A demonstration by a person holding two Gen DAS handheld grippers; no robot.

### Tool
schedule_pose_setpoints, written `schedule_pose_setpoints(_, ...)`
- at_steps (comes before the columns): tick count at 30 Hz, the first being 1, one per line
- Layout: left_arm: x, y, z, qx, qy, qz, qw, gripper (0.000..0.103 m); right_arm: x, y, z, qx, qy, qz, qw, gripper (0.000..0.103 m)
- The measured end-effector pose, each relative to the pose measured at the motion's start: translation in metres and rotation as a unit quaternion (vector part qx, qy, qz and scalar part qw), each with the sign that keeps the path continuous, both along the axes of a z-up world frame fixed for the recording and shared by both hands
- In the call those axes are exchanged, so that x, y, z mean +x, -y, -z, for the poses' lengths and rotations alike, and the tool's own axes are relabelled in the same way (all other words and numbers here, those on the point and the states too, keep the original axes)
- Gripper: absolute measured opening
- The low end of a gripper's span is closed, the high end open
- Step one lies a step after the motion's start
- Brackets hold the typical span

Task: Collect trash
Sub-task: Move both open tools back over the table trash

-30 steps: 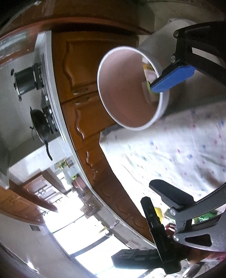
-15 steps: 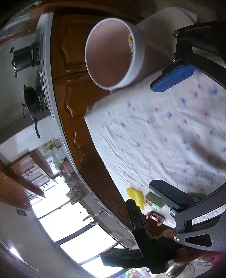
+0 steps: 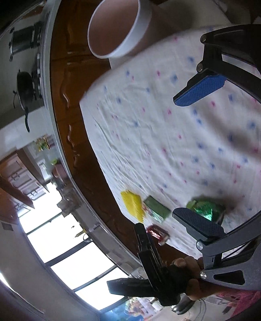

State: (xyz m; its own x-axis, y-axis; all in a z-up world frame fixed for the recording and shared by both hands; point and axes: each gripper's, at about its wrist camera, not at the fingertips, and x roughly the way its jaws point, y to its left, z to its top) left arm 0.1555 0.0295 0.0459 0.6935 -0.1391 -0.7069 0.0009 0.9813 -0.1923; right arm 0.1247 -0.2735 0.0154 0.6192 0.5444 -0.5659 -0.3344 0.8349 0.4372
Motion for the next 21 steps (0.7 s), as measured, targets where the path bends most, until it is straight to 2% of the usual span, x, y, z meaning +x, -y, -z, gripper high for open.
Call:
schedule_pose_setpoints(11,0.003,-0.048,0.016,0.007,-0.017,-0.041,0.999,0.08,-0.006,-0.06,0.006,-0.004,-0.004,-0.086,0.996,0.102)
schedule_pose_setpoints(16,0.011,-0.058,0.025,0.02,-0.028,-0.045,0.9984,0.08,-0.006,-0.09,0.003,-0.042,0.014,-0.137,0.99,0.101)
schedule_pose_setpoints(18,0.014,-0.062,0.028,0.022,-0.031,-0.046,0.9982,0.08,-0.005,-0.102,0.0,-0.064,0.023,-0.164,0.984,0.098)
schedule_pose_setpoints(21,0.02,-0.064,0.034,0.023,-0.04,-0.043,0.998,0.08,-0.012,-0.118,-0.006,-0.091,0.042,-0.211,0.972,0.087)
